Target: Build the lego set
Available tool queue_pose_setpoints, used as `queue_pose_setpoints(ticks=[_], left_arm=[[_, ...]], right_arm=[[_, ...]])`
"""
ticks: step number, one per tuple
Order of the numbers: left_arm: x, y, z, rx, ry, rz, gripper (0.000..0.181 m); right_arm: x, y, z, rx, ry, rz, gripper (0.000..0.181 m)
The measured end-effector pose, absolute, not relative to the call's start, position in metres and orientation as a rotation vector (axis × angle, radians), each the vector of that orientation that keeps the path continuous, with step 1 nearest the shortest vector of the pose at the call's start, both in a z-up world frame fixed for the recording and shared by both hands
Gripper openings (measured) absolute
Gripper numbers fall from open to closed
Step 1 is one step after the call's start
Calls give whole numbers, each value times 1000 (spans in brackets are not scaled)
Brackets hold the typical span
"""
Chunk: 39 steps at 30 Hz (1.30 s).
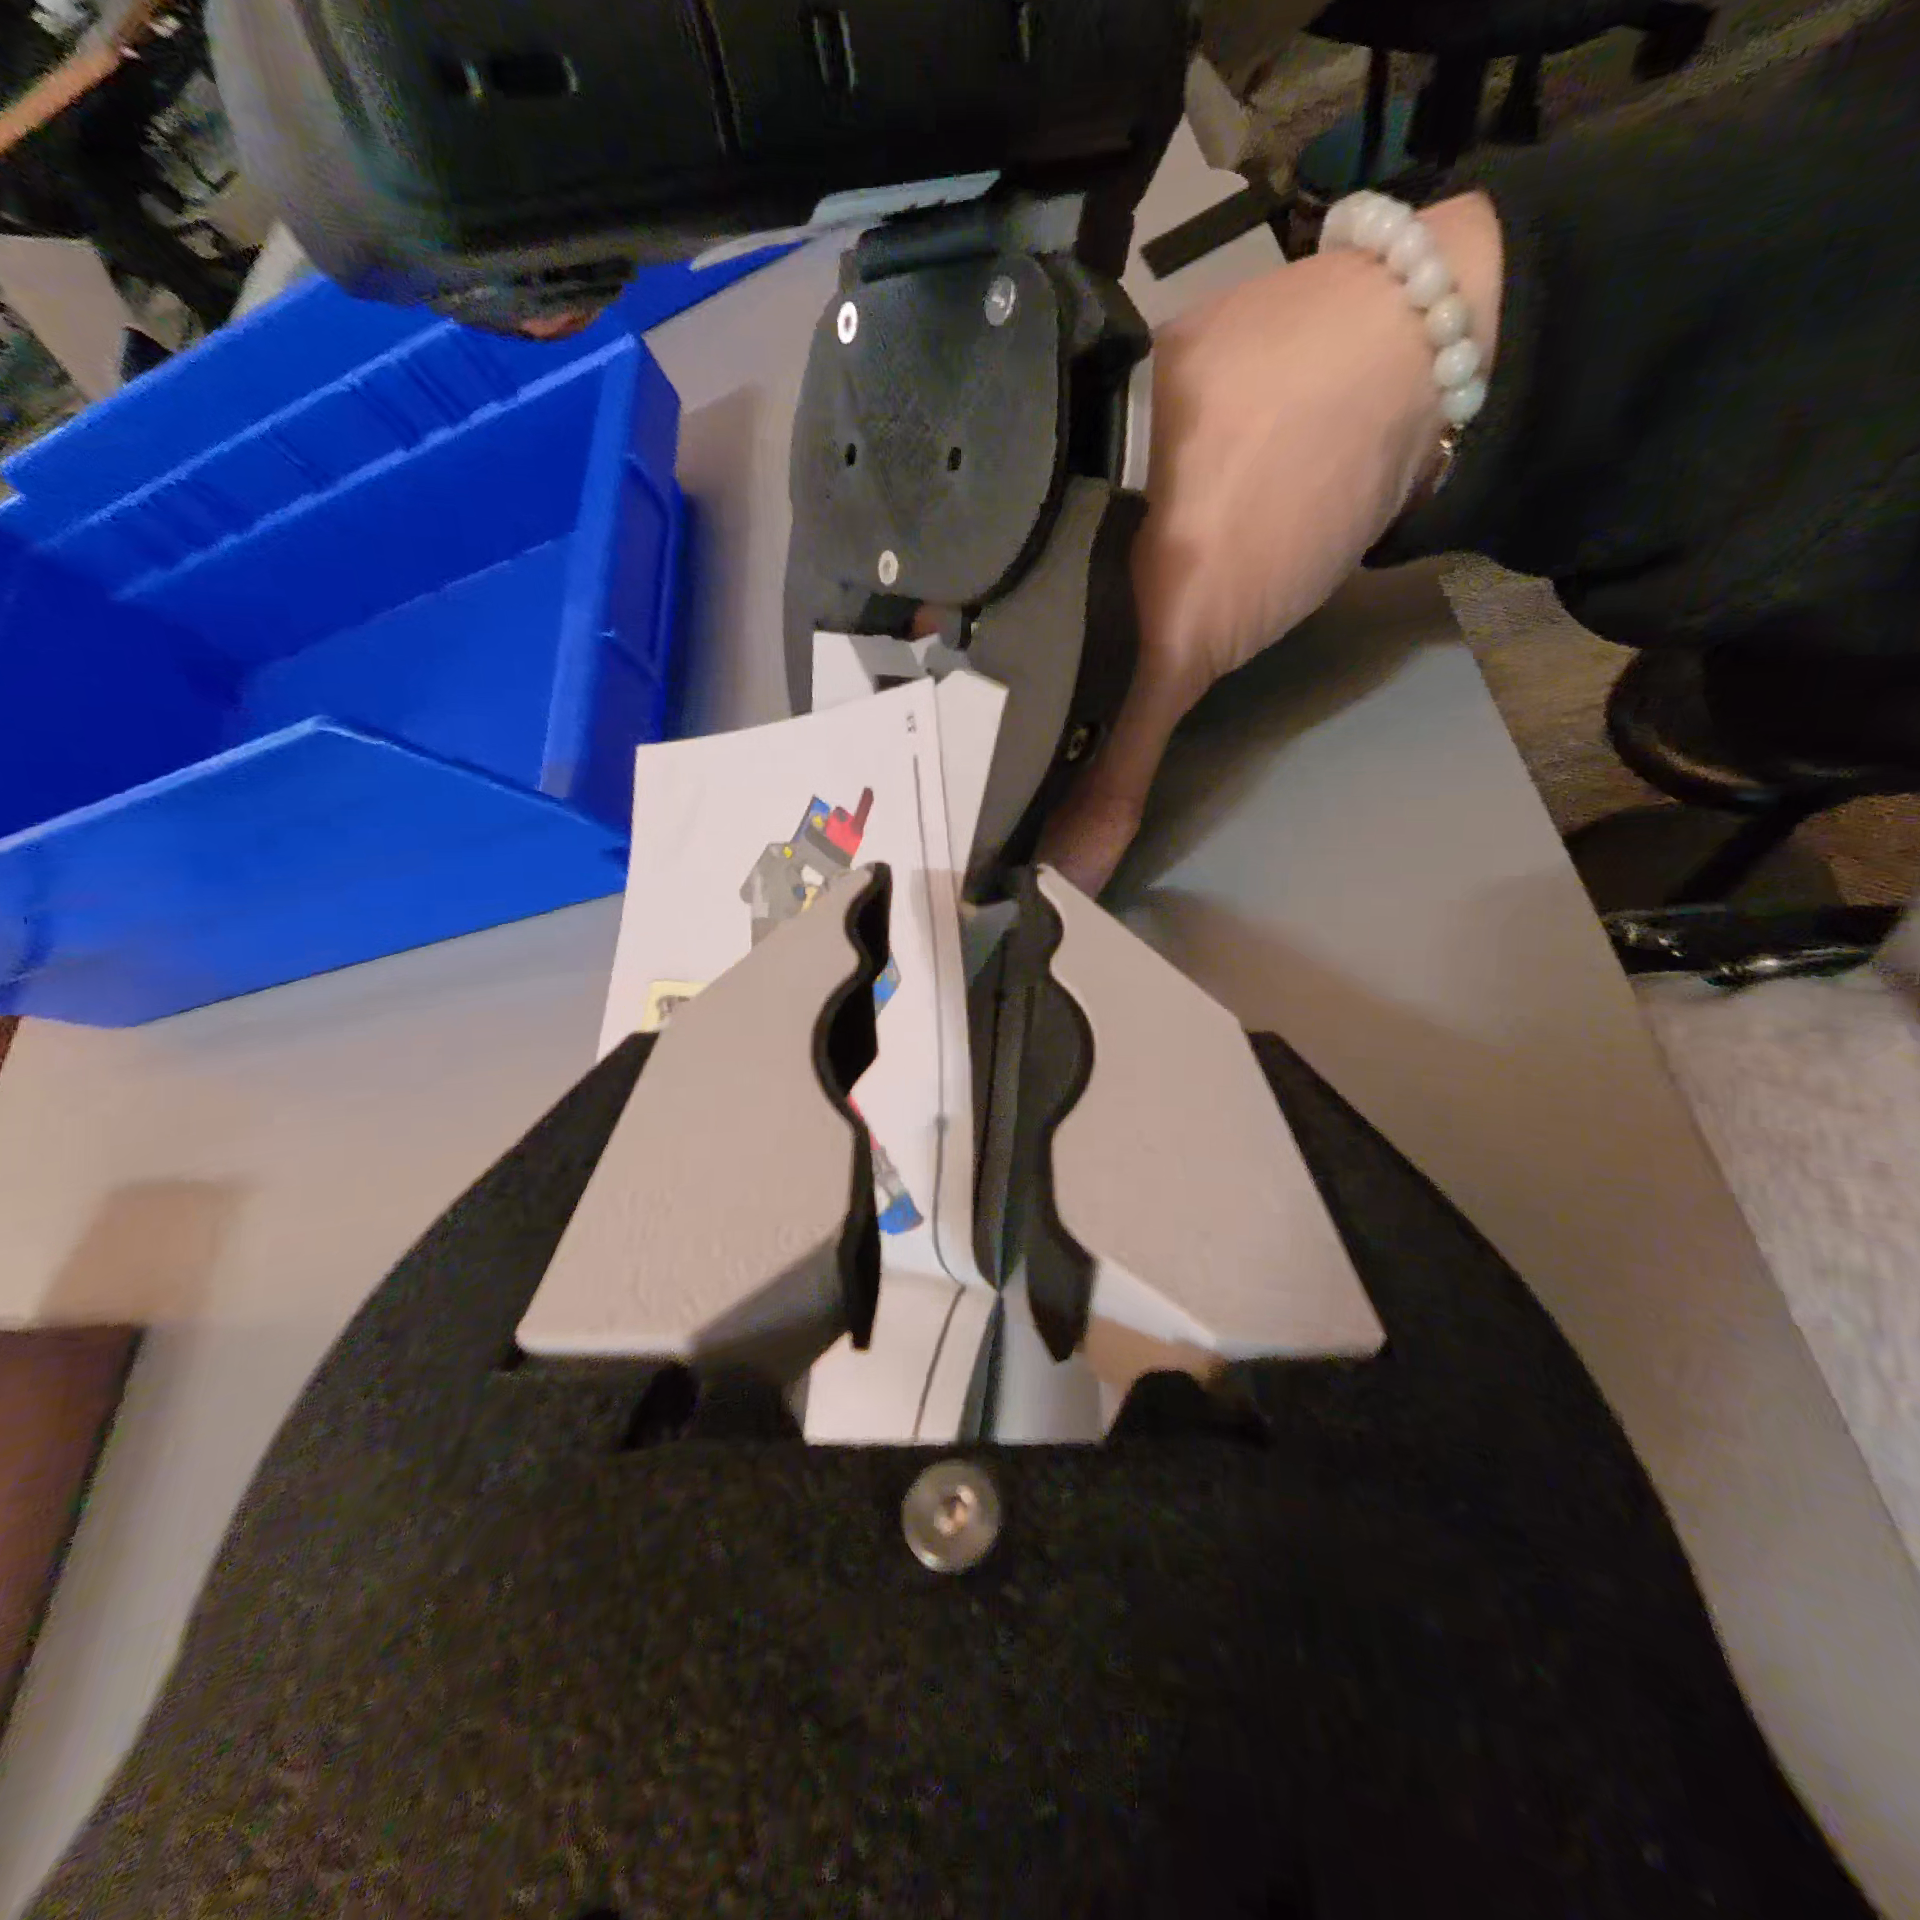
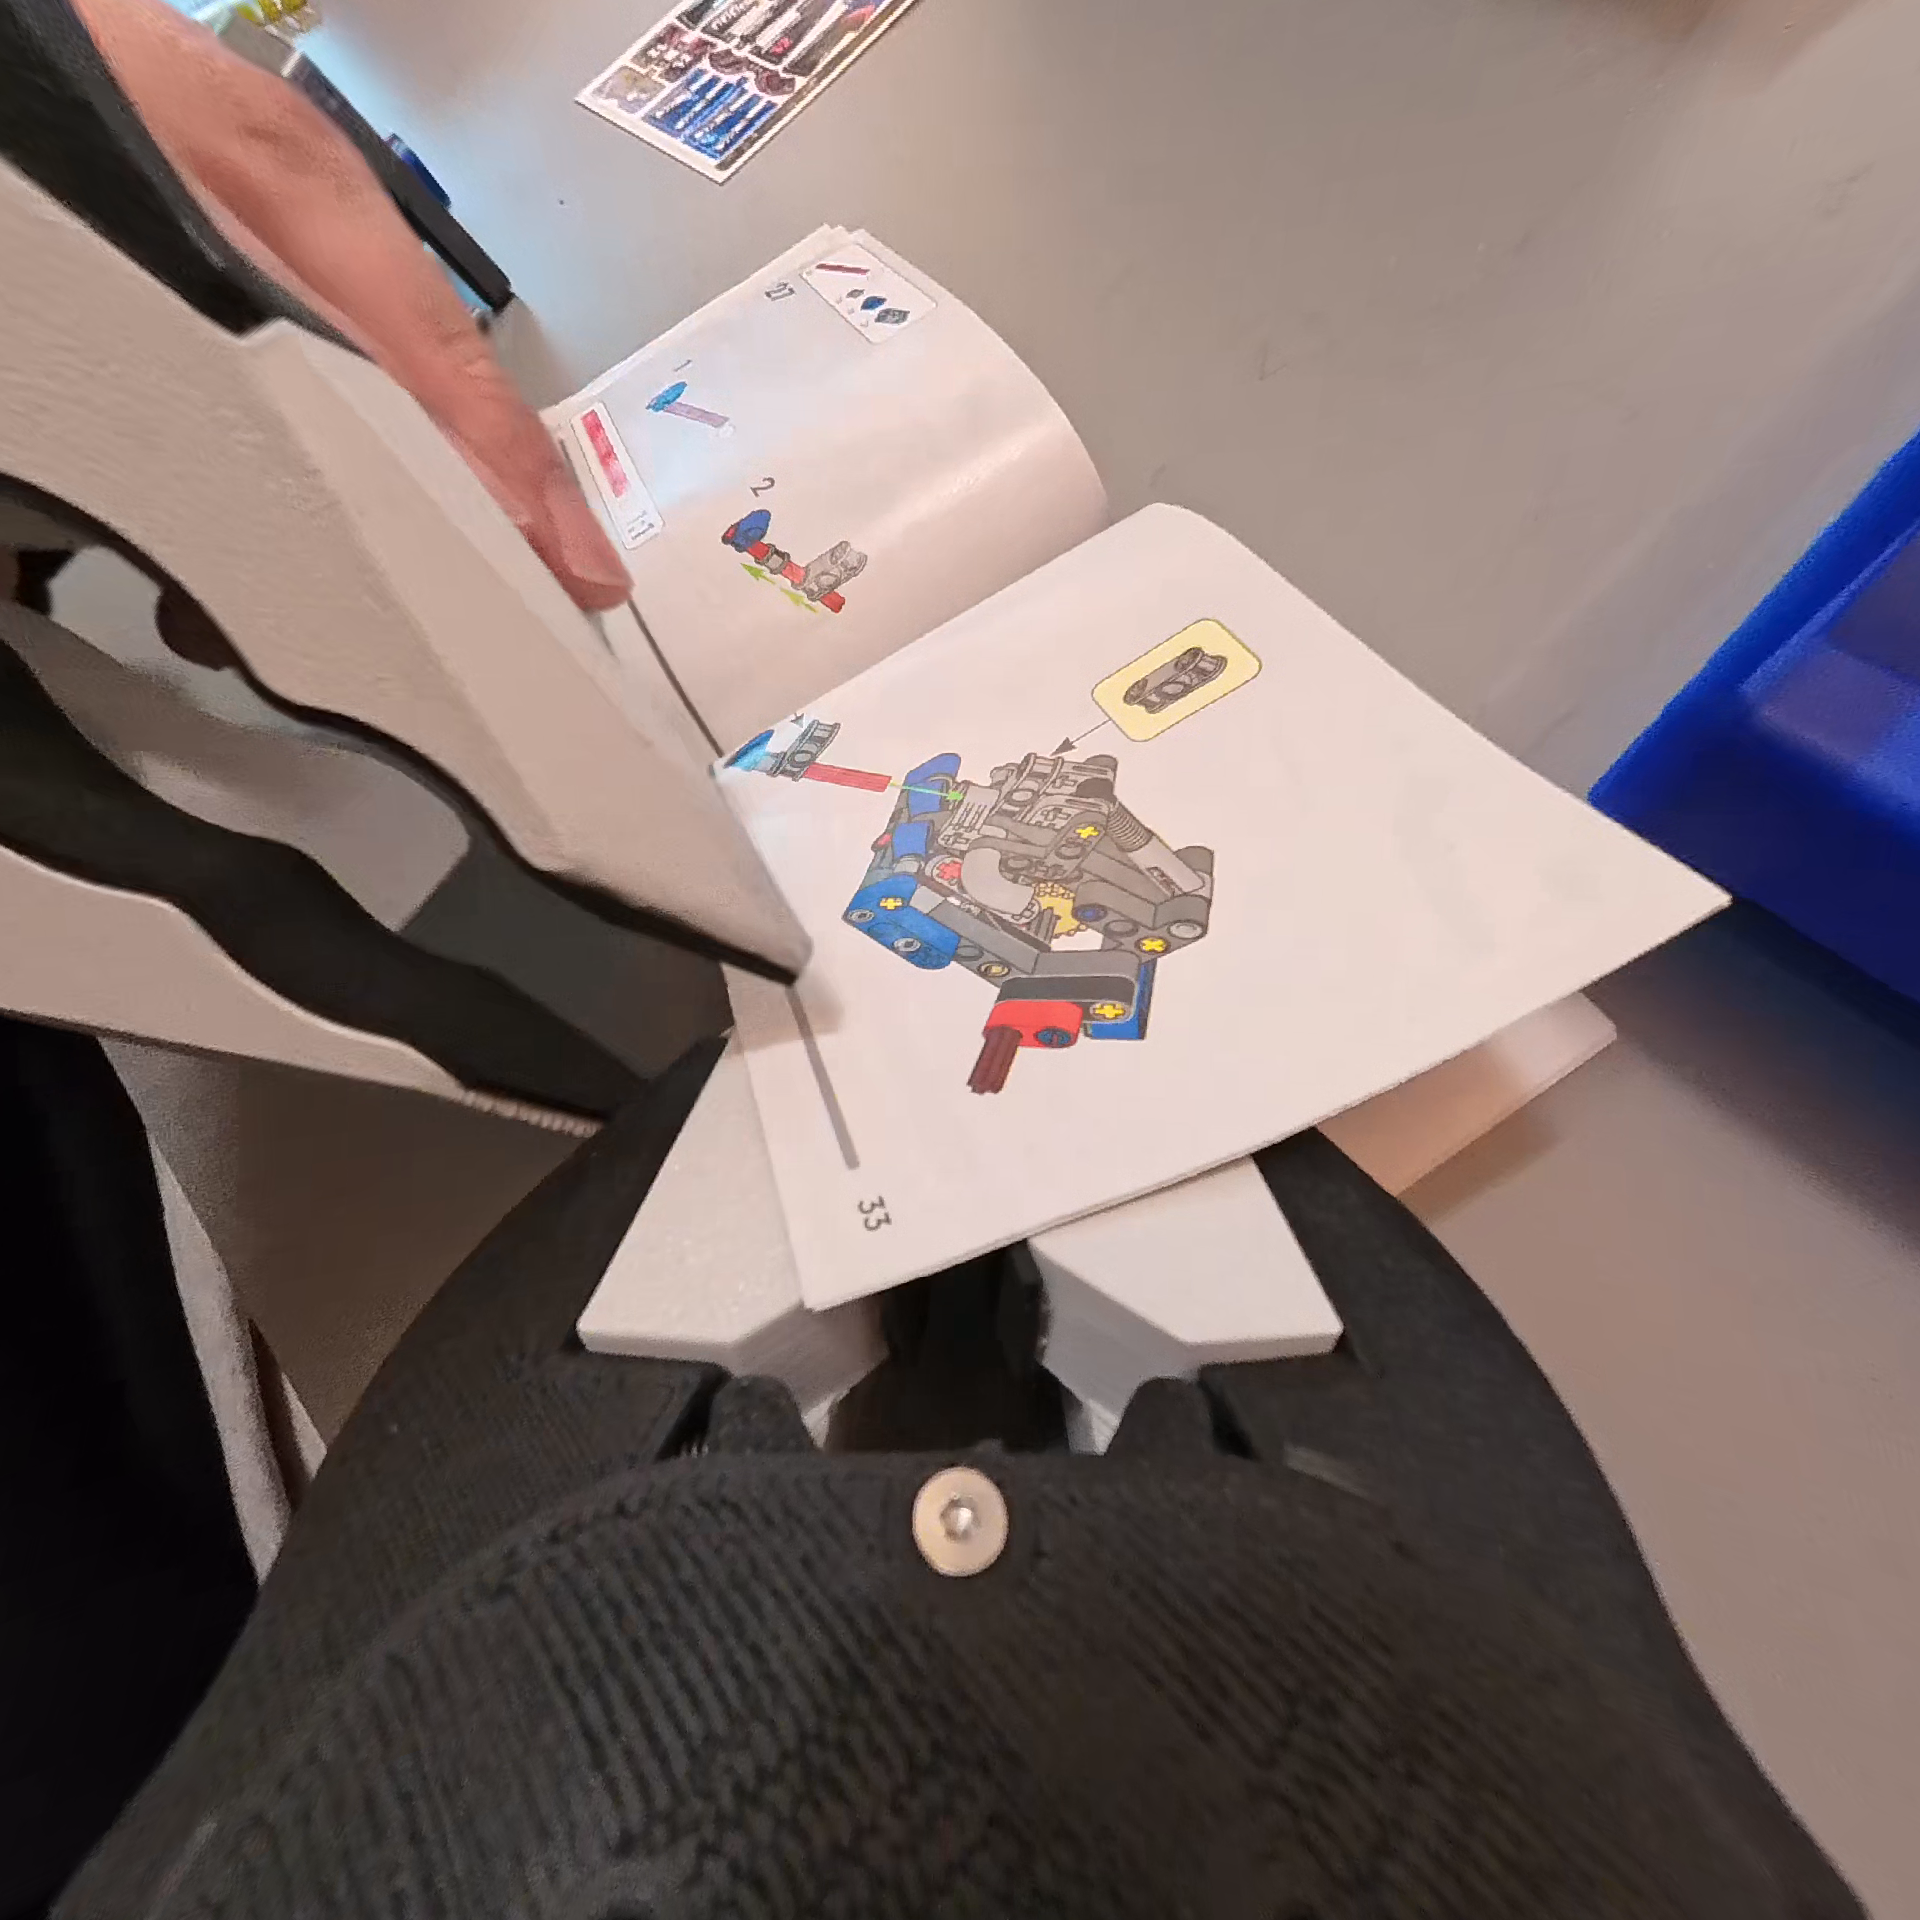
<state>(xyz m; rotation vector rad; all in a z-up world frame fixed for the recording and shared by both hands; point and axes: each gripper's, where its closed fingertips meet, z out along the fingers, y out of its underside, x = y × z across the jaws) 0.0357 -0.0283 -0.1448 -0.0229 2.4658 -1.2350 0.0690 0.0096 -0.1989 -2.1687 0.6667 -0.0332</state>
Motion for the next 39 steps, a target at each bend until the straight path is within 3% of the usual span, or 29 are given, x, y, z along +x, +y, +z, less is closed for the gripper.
queue_pose_setpoints(ticks=[8, 39], left_arm=[[44, -3, -168, 49, 2545, -979, 0], [35, 10, -167, -20, 2580, -1035, 0]], right_arm=[[69, 10, -199, -2168, 668, -31, 0], [68, 9, -200, -2168, 667, -33, 0]])
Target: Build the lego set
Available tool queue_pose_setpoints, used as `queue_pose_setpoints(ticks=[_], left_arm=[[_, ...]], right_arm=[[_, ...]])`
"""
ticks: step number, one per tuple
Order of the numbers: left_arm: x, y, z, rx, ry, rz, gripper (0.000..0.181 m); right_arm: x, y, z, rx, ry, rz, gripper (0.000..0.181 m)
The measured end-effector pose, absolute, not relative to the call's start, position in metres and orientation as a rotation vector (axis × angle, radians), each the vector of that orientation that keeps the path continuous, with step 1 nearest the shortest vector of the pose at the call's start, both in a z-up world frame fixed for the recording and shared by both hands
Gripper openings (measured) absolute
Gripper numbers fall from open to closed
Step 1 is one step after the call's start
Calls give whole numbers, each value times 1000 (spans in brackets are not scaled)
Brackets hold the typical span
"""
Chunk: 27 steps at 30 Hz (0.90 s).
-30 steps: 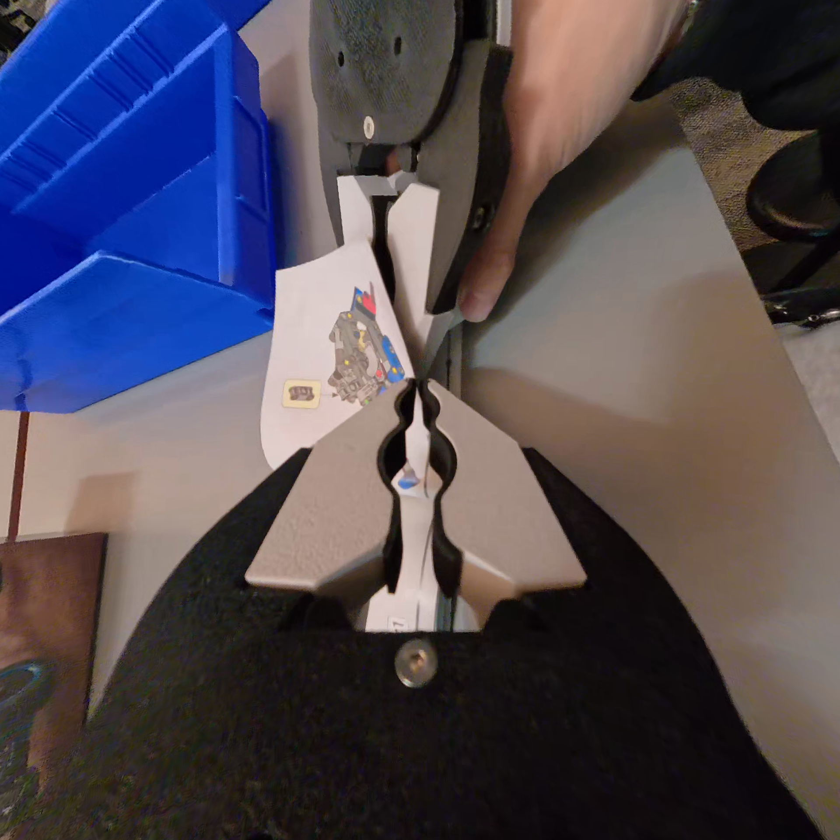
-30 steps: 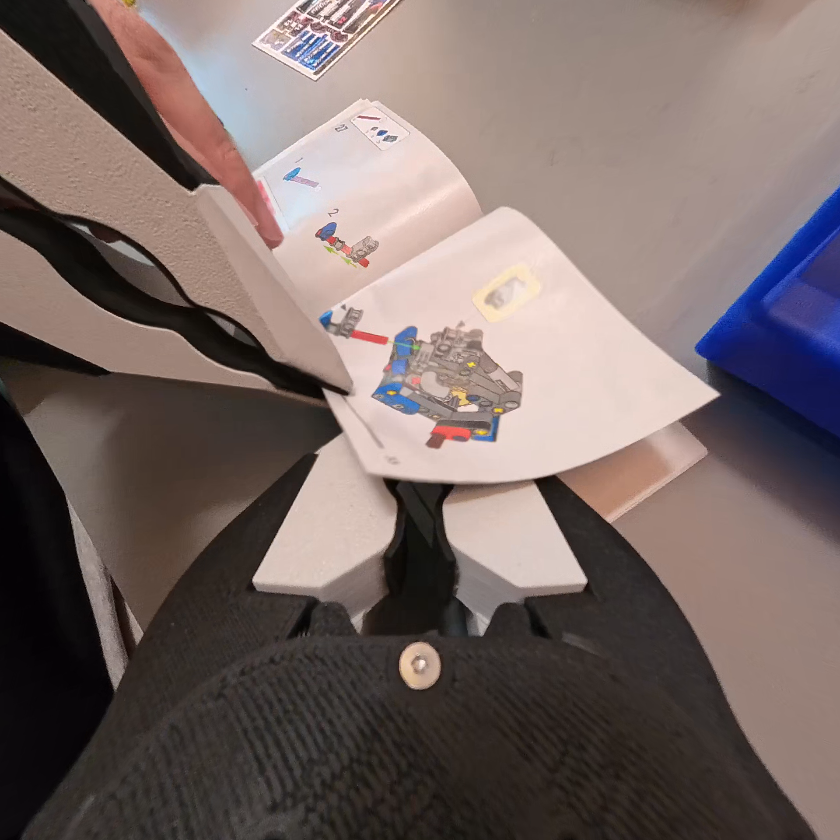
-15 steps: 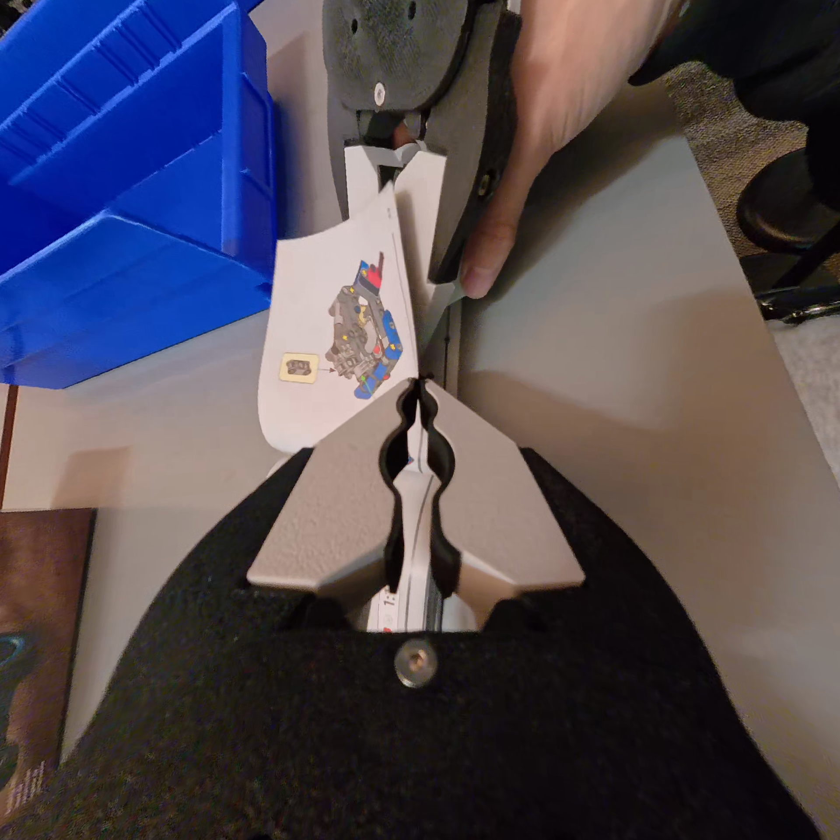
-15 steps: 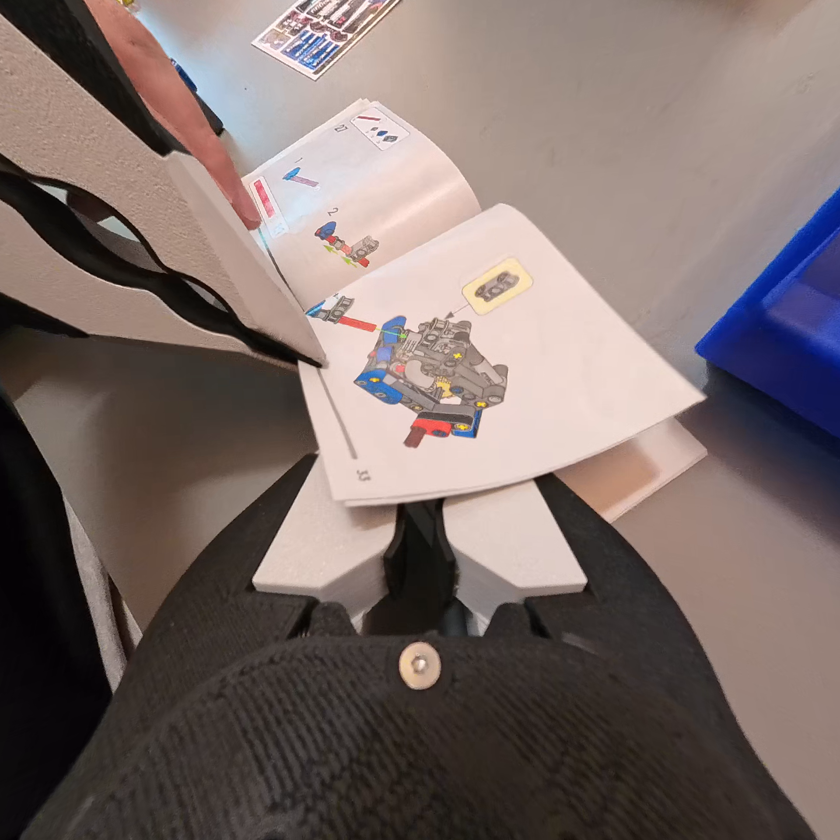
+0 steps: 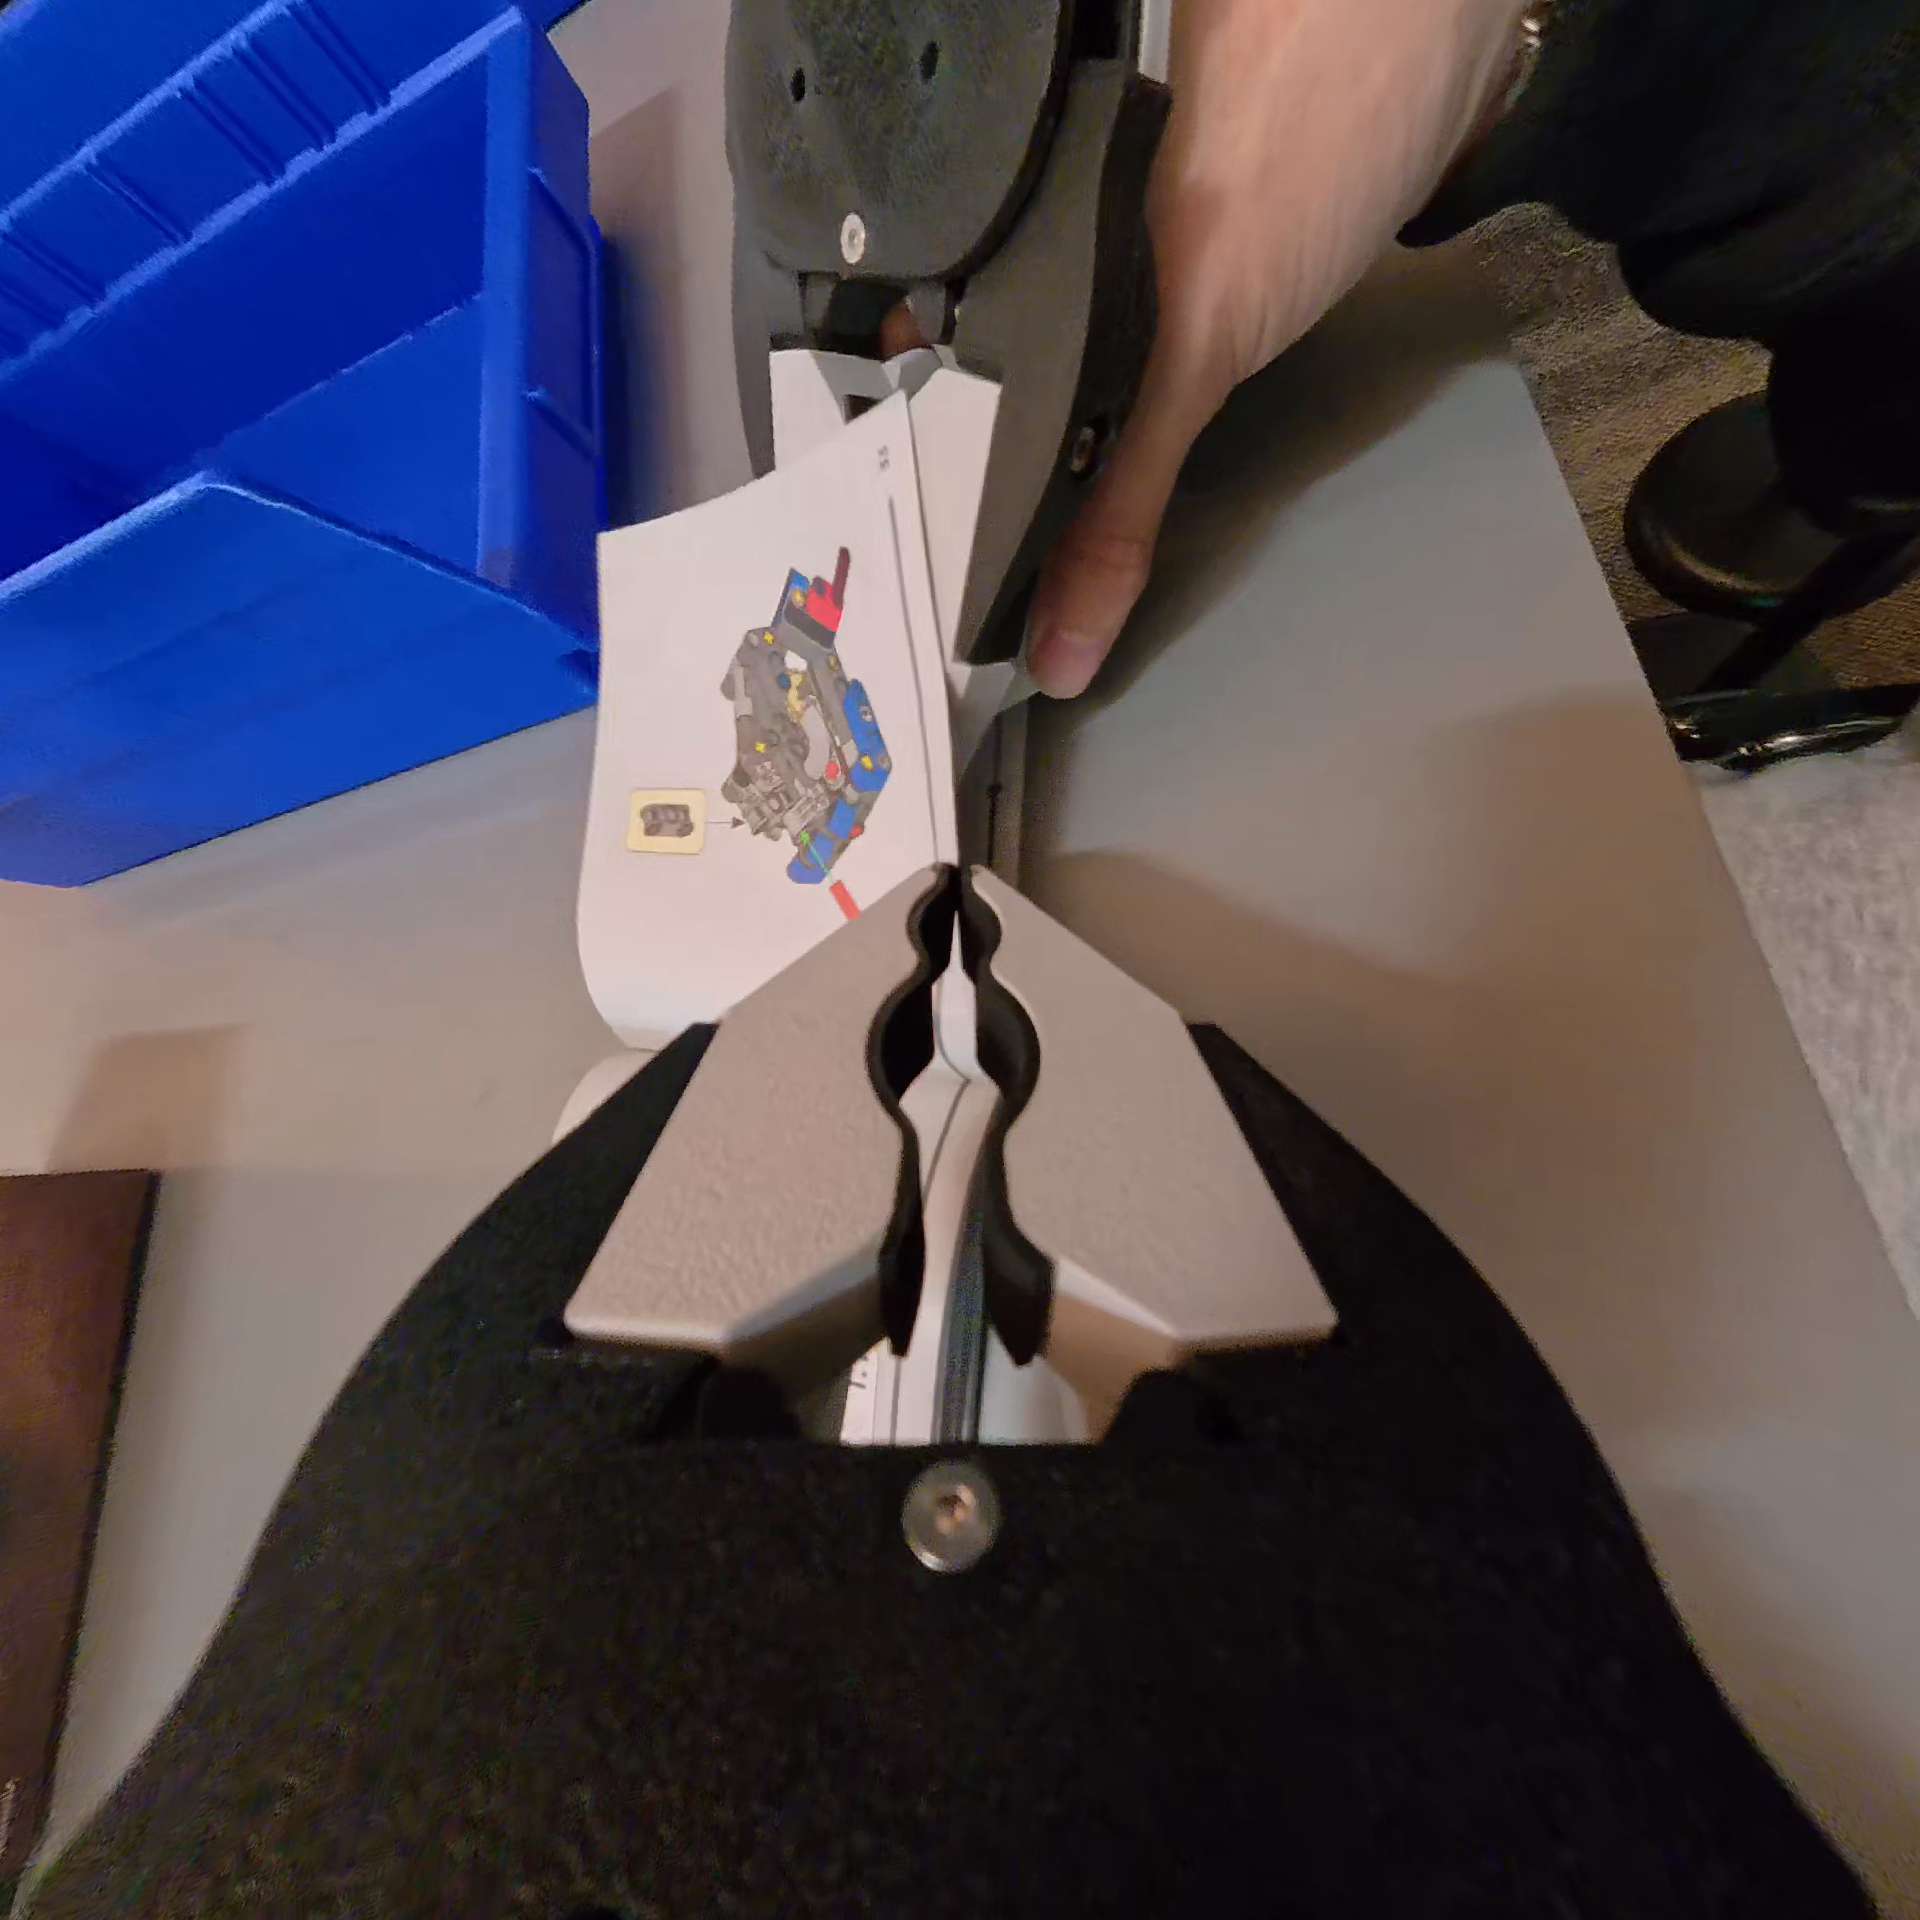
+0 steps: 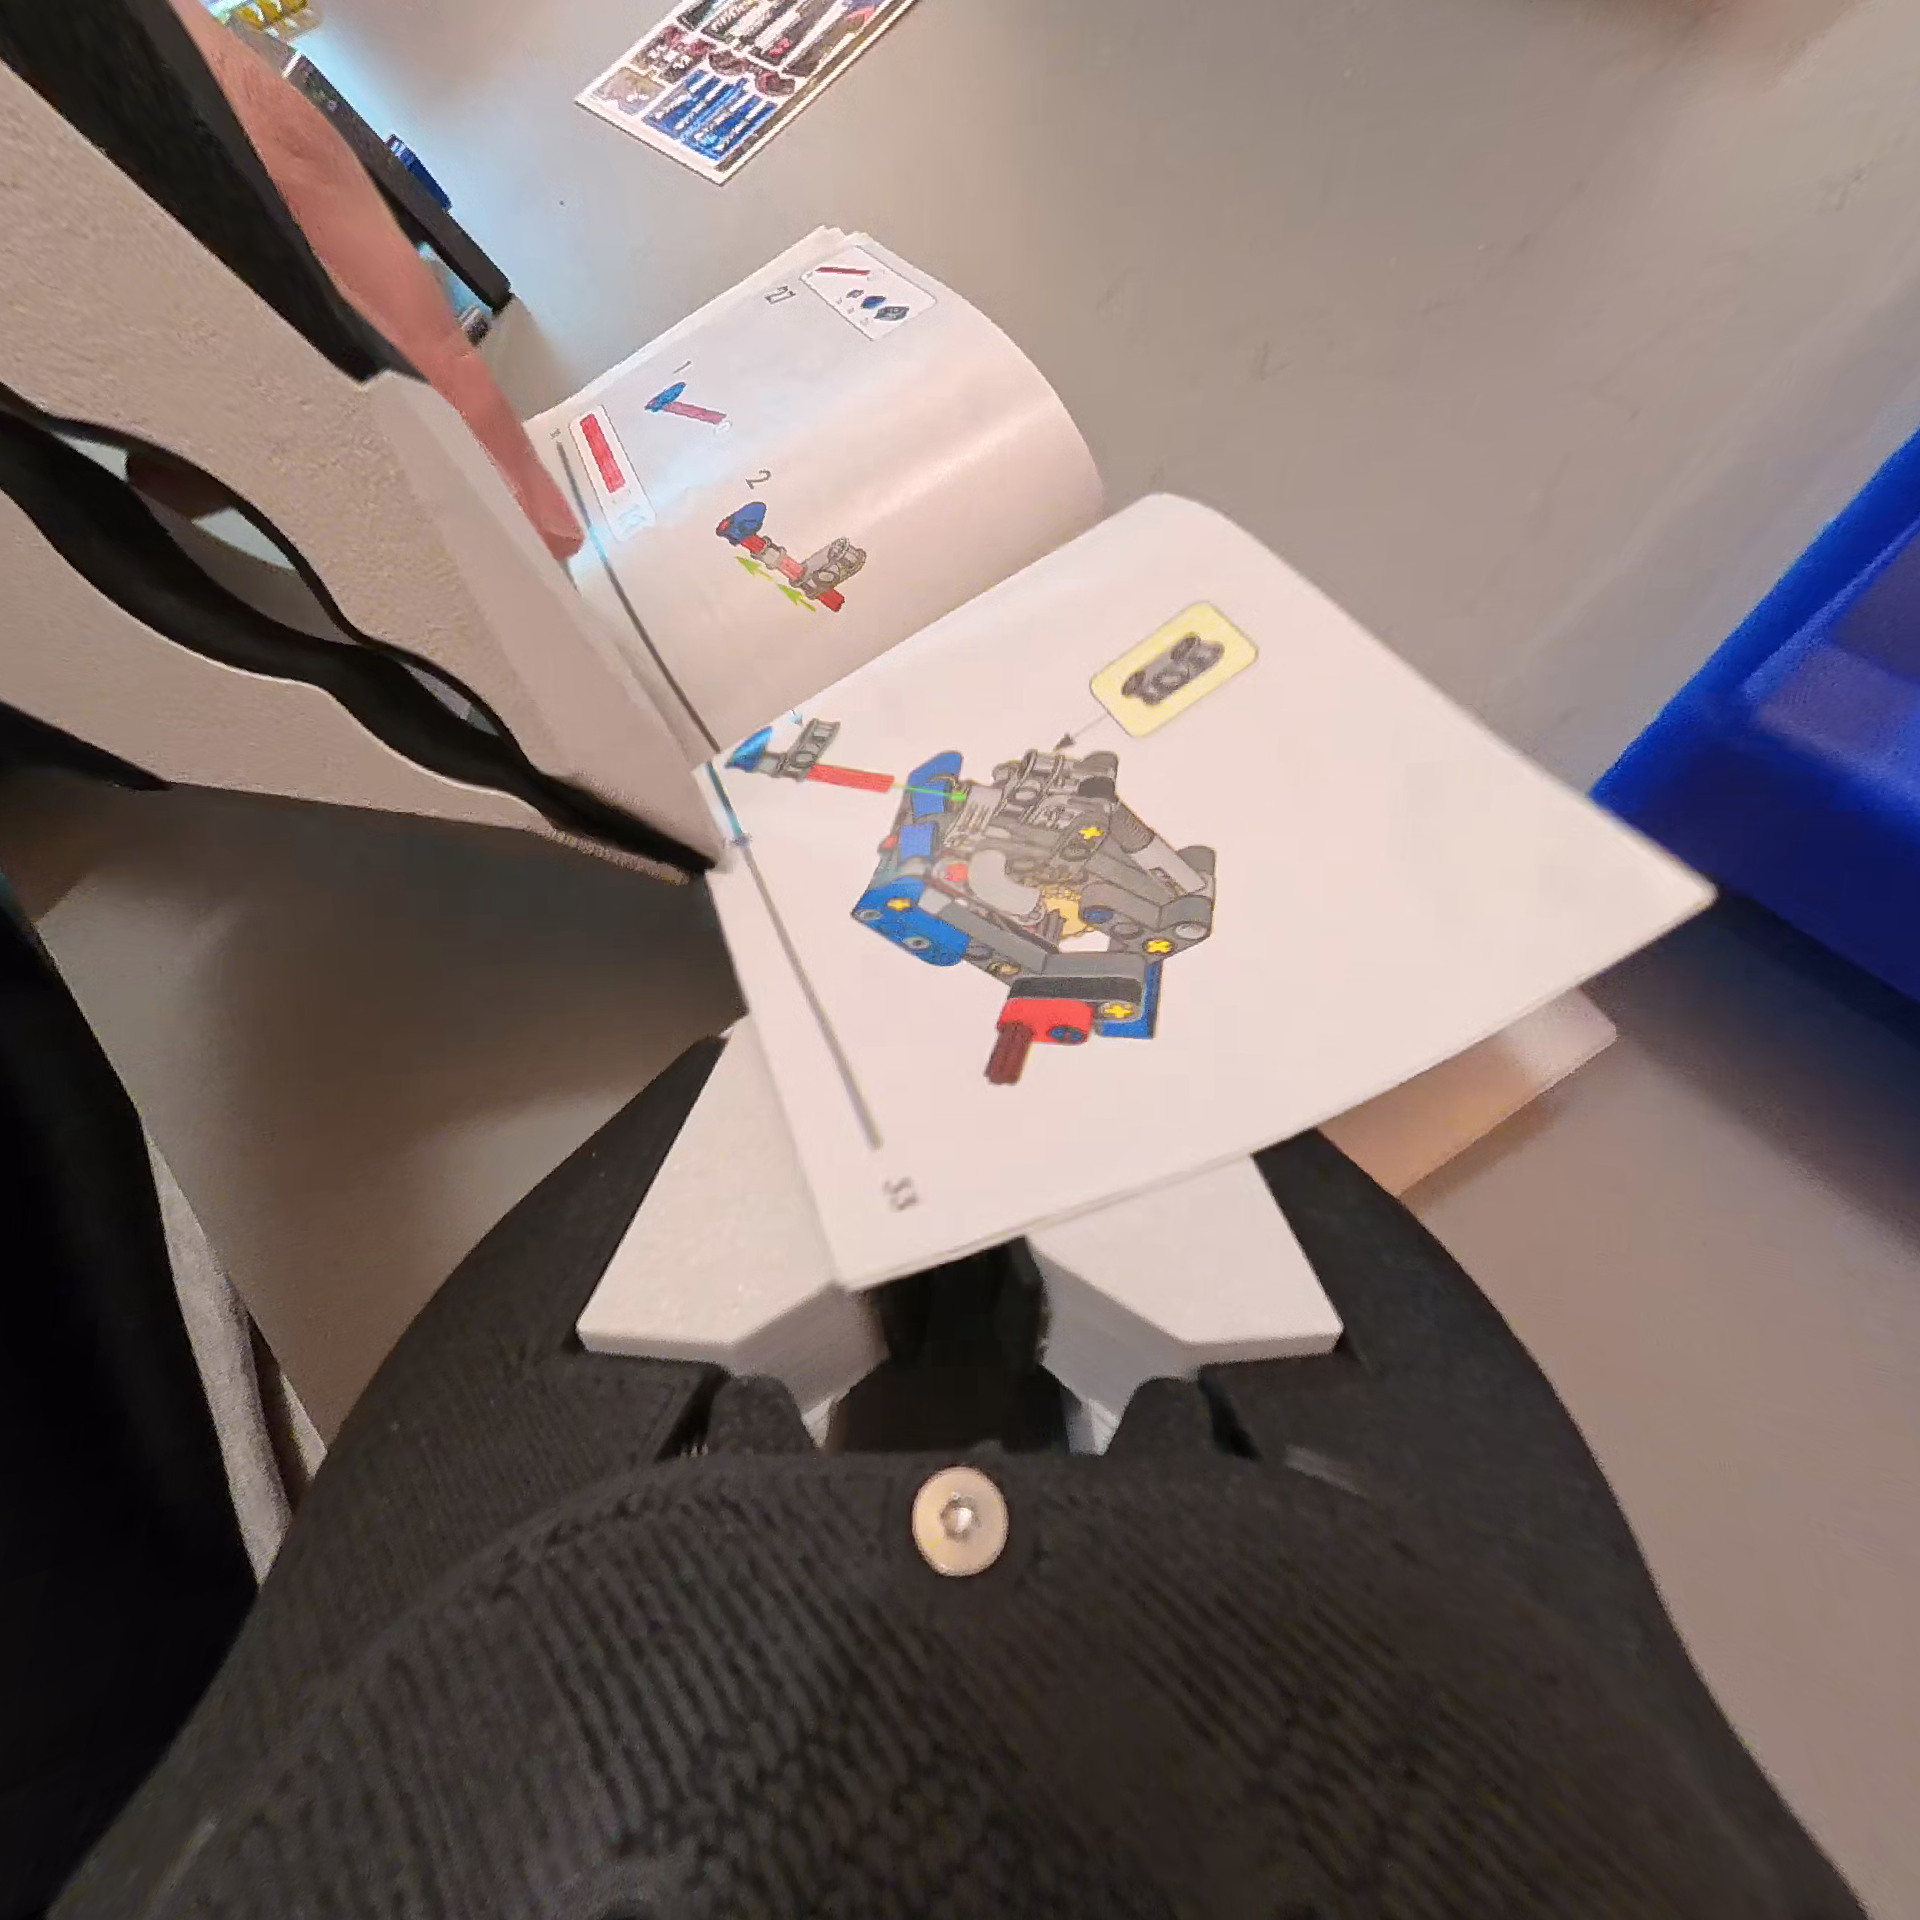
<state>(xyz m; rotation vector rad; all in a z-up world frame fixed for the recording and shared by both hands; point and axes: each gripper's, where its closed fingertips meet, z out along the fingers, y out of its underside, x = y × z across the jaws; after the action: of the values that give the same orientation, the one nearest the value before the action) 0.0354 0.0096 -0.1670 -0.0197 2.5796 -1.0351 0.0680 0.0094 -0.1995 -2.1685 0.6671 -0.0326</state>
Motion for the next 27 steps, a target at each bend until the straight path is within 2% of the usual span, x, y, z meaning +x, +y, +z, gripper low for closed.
queue_pose_setpoints(ticks=[11, 12, 13, 16, 23, 27], left_arm=[[40, 26, -164, -120, 2491, -1035, 0], [42, 28, -164, -115, 2468, -1002, 0], [44, 31, -165, -107, 2449, -967, 0], [43, 33, -166, -89, 2413, -925, 0], [44, 37, -166, -134, 2371, -938, 0], [44, 38, -166, -161, 2364, -964, 0]], right_arm=[[62, 7, -195, -2118, 677, 71, 0], [62, 5, -190, -2075, 687, 101, 12], [62, 4, -183, -2016, 705, 135, 17], [65, -1, -159, -1766, 774, 299, 24], [65, -7, -133, -1477, 785, 521, 2], [68, -10, -128, -1419, 806, 558, 0]])
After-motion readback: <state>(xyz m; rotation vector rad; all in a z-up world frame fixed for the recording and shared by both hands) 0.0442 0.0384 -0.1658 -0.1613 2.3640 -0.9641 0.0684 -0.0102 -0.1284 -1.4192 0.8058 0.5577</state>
